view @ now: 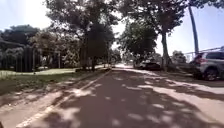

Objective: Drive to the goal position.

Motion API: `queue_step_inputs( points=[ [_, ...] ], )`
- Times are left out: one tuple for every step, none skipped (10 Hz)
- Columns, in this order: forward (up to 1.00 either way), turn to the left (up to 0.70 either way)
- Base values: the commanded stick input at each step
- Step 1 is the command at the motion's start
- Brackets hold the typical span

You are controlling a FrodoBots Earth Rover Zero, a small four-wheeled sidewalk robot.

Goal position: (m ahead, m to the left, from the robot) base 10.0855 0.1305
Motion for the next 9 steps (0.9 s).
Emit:
queue_step_inputs(
  points=[
    [0.70, 0.00],
    [0.70, 0.00],
    [0.70, 0.00],
    [0.70, 0.00],
    [0.70, 0.00],
    [0.70, 0.00],
    [0.70, 0.00],
    [0.70, 0.00],
    [0.70, 0.00]
  ],
)
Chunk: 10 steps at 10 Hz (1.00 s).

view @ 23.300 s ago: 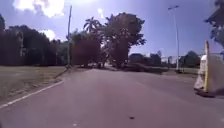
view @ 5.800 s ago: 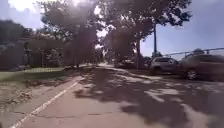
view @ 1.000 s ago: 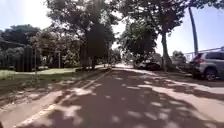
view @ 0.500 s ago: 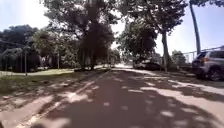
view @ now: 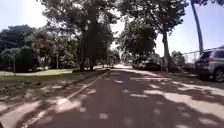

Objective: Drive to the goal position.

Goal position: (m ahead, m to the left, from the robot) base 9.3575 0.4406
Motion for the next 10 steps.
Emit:
queue_step_inputs(
  points=[
    [0.70, 0.00],
    [0.70, 0.00],
    [0.70, 0.00],
    [0.70, 0.00],
    [0.70, 0.00],
    [0.70, 0.00],
    [0.70, 0.00],
    [0.70, 0.00],
    [0.70, 0.00],
    [0.70, 0.00]
  ],
)
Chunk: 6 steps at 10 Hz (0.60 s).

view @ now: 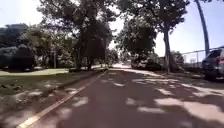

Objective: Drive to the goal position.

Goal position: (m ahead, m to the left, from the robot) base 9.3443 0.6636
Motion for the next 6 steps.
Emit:
queue_step_inputs(
  points=[
    [0.70, 0.00],
    [0.70, 0.00],
    [0.70, 0.00],
    [0.70, 0.00],
    [0.70, 0.00],
    [0.70, 0.00]
  ],
)
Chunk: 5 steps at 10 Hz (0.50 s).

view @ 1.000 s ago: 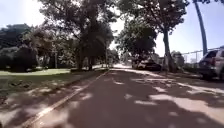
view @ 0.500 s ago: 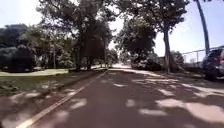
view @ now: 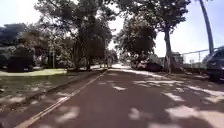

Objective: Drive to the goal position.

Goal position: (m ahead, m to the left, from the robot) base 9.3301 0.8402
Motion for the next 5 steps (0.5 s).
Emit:
queue_step_inputs(
  points=[
    [0.70, 0.00],
    [0.70, 0.00],
    [0.70, 0.00],
    [0.70, 0.00],
    [0.70, 0.00]
  ],
)
